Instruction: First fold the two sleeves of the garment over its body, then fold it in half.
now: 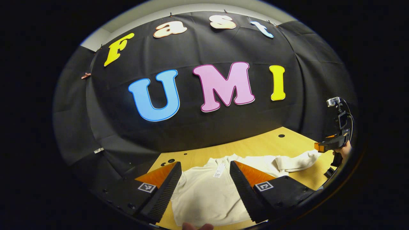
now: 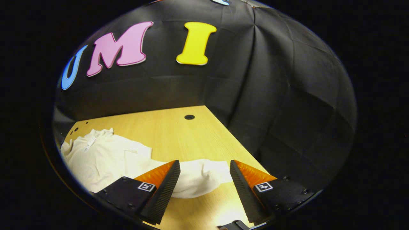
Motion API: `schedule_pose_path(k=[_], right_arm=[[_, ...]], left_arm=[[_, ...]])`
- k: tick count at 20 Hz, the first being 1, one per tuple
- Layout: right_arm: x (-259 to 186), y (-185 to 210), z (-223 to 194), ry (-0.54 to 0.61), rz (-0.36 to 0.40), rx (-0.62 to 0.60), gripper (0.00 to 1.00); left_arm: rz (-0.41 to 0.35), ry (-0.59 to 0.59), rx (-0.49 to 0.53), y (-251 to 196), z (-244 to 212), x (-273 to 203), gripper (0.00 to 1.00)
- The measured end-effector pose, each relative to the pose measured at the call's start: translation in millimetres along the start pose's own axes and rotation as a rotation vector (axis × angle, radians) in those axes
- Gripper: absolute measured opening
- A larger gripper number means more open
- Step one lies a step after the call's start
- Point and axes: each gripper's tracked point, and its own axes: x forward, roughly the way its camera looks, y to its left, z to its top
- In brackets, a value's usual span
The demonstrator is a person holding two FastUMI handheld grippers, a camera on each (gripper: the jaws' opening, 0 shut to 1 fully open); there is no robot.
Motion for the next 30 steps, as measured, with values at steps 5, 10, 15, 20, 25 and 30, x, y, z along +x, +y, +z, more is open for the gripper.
schedule_pose_path(k=[5, 10, 15, 20, 25, 30], right_arm=[[51, -28, -43, 0.110, -0.005, -0.006, 0.97], [79, -37, -57, 0.156, 0.017, 0.013, 0.96], [88, -26, -74, 0.195, 0.080, -0.001, 0.96], [89, -16, -74, 0.170, 0.146, 0.010, 0.80], [80, -9, -76, 0.189, 0.110, -0.058, 0.14], [39, -21, -70, 0.164, 0.041, -0.033, 0.14]], left_arm=[[0.019, 0.045, 0.021, -21, -6, 4, 0.97], [0.065, 0.079, 0.008, -31, -7, 15, 0.97], [0.098, 0.110, 0.000, -40, -12, 19, 0.97], [0.108, 0.122, 0.003, -38, -16, 17, 0.97], [0.096, 0.135, -0.017, -24, -26, 15, 0.97], [0.040, 0.095, 0.015, 0, -27, 18, 0.97]])
